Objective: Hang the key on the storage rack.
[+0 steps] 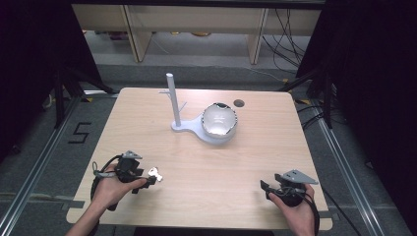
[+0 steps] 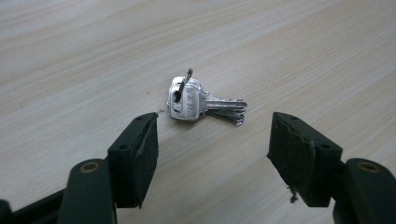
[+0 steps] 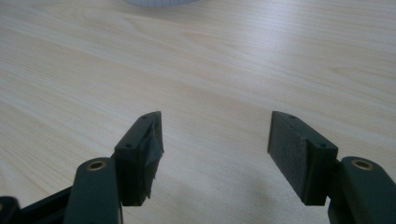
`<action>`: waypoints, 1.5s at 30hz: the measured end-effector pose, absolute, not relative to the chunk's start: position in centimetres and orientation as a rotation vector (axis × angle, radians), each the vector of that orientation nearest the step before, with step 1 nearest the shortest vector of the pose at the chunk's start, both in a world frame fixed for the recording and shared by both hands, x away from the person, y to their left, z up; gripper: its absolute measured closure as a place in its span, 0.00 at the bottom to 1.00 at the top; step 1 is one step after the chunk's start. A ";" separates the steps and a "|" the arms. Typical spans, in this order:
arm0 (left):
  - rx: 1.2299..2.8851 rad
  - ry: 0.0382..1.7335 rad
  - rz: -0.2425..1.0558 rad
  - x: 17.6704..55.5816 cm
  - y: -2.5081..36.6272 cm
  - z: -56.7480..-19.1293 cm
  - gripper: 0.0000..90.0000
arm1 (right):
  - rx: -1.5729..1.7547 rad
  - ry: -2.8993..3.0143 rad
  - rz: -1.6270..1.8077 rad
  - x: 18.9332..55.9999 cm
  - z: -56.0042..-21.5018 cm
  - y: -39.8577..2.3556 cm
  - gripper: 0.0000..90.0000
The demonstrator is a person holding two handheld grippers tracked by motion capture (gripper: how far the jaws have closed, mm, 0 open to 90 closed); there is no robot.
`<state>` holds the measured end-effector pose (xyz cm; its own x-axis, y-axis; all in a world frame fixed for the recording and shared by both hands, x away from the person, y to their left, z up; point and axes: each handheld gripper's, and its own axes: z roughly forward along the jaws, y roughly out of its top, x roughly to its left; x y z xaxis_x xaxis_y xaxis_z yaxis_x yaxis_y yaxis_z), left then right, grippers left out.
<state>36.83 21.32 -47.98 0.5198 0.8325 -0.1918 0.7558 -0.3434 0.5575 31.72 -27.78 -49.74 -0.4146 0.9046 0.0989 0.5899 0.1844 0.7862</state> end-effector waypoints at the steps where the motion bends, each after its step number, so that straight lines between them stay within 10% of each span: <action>1: 2.176 1.297 0.151 37.0 21.2 -48.0 0.36 | 1.407 2.078 1.100 31.7 -49.7 -27.8 0.41; 45: 2.227 1.827 -0.066 43.3 17.5 -48.2 0.36 | 1.436 2.099 1.099 31.6 -49.7 -27.3 0.40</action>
